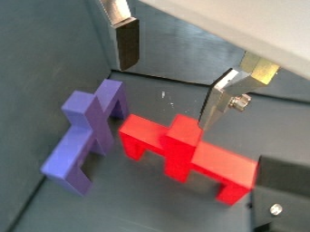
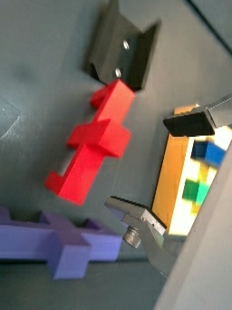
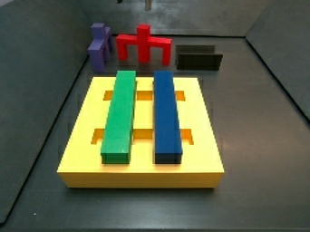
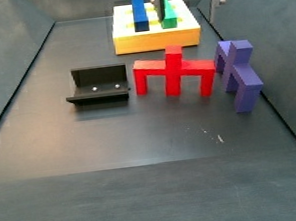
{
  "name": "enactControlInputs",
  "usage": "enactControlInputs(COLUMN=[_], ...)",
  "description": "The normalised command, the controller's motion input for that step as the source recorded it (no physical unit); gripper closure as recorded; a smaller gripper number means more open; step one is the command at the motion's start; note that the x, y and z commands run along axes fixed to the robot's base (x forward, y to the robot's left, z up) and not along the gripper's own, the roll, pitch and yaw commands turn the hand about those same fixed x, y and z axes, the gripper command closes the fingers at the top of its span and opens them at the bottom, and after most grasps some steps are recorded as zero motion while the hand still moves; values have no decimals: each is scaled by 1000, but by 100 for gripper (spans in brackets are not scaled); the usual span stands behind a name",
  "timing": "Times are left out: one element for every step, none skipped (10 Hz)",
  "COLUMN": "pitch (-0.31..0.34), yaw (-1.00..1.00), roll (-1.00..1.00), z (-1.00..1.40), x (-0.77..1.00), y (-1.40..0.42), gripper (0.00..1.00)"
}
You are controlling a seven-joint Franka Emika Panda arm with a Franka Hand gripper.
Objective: Pick up the purple object. Move up. Move to above the board. Insert the purple object.
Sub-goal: Pick up the purple object.
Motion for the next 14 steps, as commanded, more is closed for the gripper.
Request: enactControlInputs(pitch=[0,0,0,0,0,0,0,0,0,0,0,0,0,0], yaw=[-880,-874,-863,-854,-854,-854,-854,-854,-854,-860,-863,-874,-883,-900], roll=[0,0,0,0,0,0,0,0,0,0,0,0,0,0], z=[-143,-146,-160,-171,-171,-163,-166,-160,-163,-166,-160,-166,-171,-109], x=[-329,-337,-354,-363,-363,-366,-366,-366,-363,-351,-351,-340,-329,-274], y=[37,34,54,69,69,63,69,66,63,66,63,51,43,0], gripper=[0,0,0,0,0,0,0,0,0,0,0,0,0,0])
